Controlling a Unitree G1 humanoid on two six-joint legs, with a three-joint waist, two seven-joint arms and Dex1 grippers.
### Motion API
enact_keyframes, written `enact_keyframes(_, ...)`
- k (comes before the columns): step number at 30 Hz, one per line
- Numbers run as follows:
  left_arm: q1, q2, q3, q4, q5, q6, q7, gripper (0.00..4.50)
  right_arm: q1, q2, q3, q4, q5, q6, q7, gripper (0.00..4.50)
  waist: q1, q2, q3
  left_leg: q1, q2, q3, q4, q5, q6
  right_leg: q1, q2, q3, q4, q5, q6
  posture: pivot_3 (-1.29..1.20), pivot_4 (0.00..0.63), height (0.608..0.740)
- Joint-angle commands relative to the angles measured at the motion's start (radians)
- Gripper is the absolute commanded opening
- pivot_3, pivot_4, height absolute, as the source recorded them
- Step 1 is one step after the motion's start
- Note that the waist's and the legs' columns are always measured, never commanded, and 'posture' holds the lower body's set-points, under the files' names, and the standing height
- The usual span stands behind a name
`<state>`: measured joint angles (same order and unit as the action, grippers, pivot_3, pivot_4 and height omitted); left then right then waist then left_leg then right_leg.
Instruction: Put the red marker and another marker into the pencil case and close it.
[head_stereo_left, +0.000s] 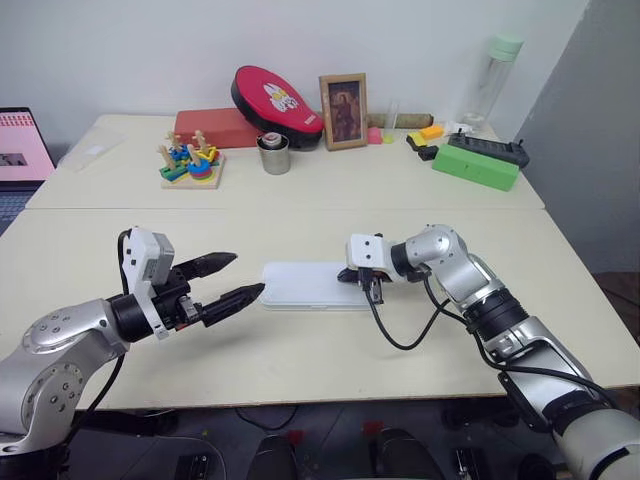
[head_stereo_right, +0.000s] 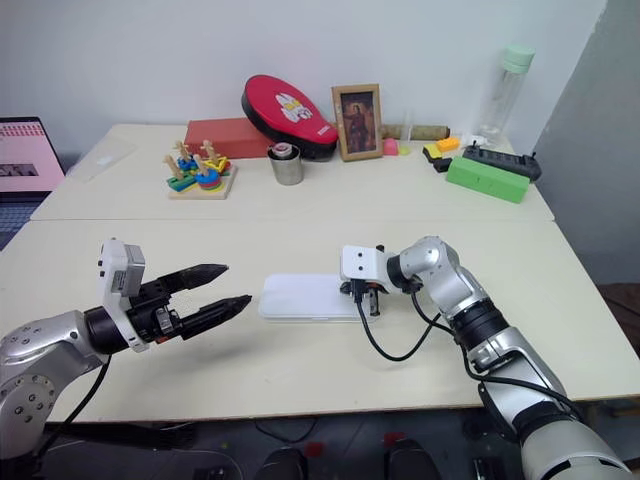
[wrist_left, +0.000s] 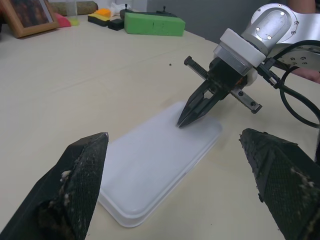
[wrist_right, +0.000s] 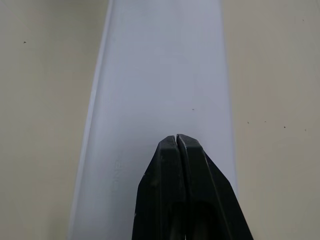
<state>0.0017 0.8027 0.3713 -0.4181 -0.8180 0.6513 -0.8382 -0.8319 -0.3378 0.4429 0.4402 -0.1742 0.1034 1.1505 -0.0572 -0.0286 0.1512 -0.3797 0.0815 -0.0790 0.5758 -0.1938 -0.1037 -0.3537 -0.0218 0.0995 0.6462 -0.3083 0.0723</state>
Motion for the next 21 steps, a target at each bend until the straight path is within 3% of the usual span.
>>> enact_keyframes(1, -0.034, -0.002, 0.023, 0.011, 0.012, -0.016, 0.024, 4.5, 0.027, 0.018, -0.039, -0.017, 0.082, 0.081, 0.046, 0.02, 0.0, 0.0, 0.0, 0.0, 0.0, 0.0, 0.0, 0.0, 0.0, 0.0, 0.0, 0.0, 0.0, 0.0, 0.0, 0.0, 0.15, 0.74)
enact_keyframes(4, -0.065, -0.014, 0.012, 0.062, 0.059, -0.038, 0.062, 4.5, 0.012, 0.027, -0.13, -0.06, 0.173, 0.156, 0.036, 0.02, 0.001, -0.001, 0.0, -0.003, 0.0, 0.0, 0.0, 0.0, 0.0, 0.001, 0.0, 0.0, 0.001, 0.004, 0.005, 0.0, 0.15, 0.74)
enact_keyframes(7, -0.118, -0.032, 0.006, 0.145, 0.111, -0.066, 0.101, 4.5, -0.002, 0.017, -0.228, -0.108, 0.256, 0.247, -0.002, 0.51, 0.001, 0.004, 0.004, -0.006, 0.0, 0.0, -0.001, 0.0, 0.0, -0.001, 0.0, 0.0, 0.0, 0.006, 0.001, 0.0, 0.15, 0.74)
enact_keyframes(15, -0.265, -0.032, -0.059, 0.452, 0.312, -0.212, 0.127, 4.5, 0.087, -0.085, -0.438, -0.262, 0.363, 0.446, -0.164, 2.76, 0.017, 0.004, 0.004, -0.013, -0.001, 0.0, -0.002, 0.0, 0.0, -0.005, 0.0, -0.001, -0.002, 0.006, 0.001, 0.0, 0.15, 0.74)
enact_keyframes(21, -0.374, -0.009, -0.109, 0.632, 0.387, -0.273, 0.066, 4.5, 0.229, -0.181, -0.547, -0.413, 0.386, 0.593, -0.286, 3.85, 0.03, 0.003, 0.003, -0.02, -0.001, 0.0, -0.002, 0.0, 0.0, -0.014, -0.001, -0.001, -0.001, 0.006, 0.0, 0.0, 0.15, 0.74)
